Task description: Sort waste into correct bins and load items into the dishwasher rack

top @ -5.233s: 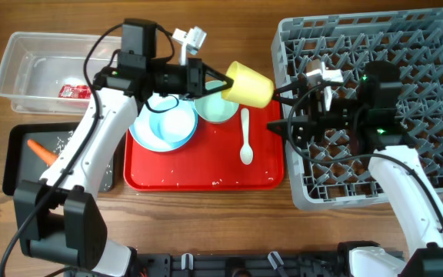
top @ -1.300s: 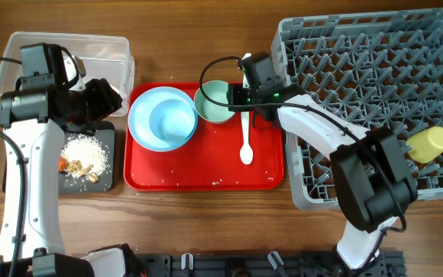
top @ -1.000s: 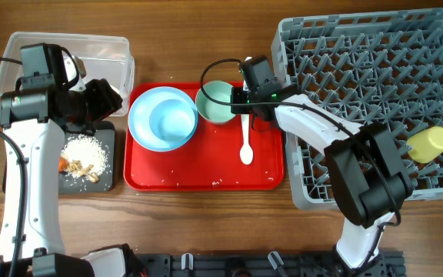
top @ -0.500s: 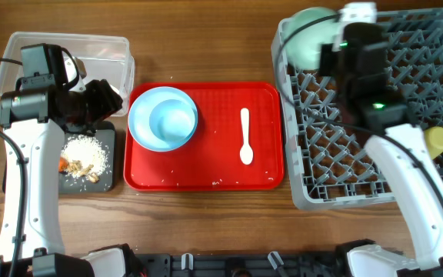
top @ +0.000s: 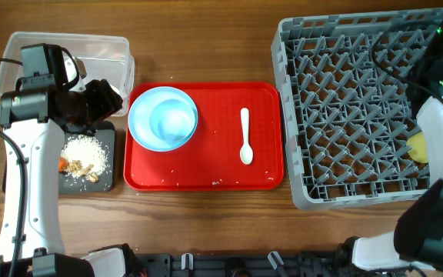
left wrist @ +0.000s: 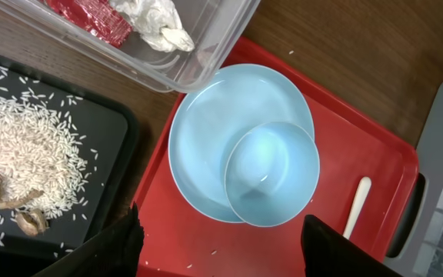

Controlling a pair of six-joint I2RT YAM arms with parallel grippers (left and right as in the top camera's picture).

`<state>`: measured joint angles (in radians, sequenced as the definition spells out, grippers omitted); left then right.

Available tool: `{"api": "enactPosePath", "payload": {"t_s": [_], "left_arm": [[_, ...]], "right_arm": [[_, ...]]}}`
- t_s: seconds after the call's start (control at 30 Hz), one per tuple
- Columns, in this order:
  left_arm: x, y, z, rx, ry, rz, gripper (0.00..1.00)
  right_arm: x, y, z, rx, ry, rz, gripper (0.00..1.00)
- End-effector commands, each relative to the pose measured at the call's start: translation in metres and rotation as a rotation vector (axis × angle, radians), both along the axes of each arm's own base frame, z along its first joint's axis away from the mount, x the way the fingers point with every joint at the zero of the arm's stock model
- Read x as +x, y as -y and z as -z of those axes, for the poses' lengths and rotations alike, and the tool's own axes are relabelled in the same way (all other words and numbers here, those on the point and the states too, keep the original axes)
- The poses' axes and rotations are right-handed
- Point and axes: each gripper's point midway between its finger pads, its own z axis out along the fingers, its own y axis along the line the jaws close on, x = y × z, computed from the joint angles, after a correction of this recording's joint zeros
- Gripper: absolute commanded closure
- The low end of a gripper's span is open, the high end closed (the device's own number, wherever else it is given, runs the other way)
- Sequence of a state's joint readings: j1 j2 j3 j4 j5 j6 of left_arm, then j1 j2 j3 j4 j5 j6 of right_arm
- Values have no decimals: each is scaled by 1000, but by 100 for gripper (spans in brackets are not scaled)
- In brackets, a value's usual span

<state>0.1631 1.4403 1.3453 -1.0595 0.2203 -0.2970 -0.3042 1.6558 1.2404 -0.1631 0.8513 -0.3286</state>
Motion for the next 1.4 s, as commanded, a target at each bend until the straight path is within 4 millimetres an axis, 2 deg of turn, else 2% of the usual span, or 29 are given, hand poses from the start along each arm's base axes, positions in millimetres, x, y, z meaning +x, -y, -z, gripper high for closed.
{"api": "enactPosePath", "payload": {"t_s": [0.0, 0.1, 0.27, 0.6, 0.63, 0.73, 0.83, 0.9, 0.97, 1.07, 1.2, 1.27, 1.37], "left_arm": [[0, -1, 2, 9, -7, 3, 33], [0, -1, 2, 9, -7, 3, 33], [0, -1, 2, 9, -7, 3, 33], [0, -1, 2, 10, -7, 3, 32], [0, -1, 2, 9, -7, 3, 32], [0, -1, 2, 10, -7, 4, 32], [0, -1, 2, 10, -7, 3, 32], [0, -1, 2, 10, -7, 3, 32], [0, -1, 2, 10, -7, 3, 32], [0, -1, 2, 10, -7, 3, 32], [0, -1, 2, 10, -7, 3, 32], [0, -1, 2, 10, -7, 3, 32], [0, -1, 2, 10, -7, 3, 32]], "right_arm": [[0, 12, 19, -30, -56, 63, 96], [2, 13, 41, -33, -102, 95, 96], [0, 14, 39, -41, -76, 124, 96], [21, -15, 55, -10, -129, 10, 96], [20, -15, 55, -14, -130, 15, 96], [11, -5, 35, -114, -158, 86, 96], [9, -6, 39, -113, -190, 80, 96], [8, -7, 47, -104, -207, 69, 96], [2, -9, 64, -96, -248, 66, 95], [2, -8, 73, -93, -269, 67, 96], [4, -5, 62, -128, -227, 96, 96], [0, 0, 46, -194, -235, 145, 96], [1, 0, 44, -206, -257, 136, 96]]}}
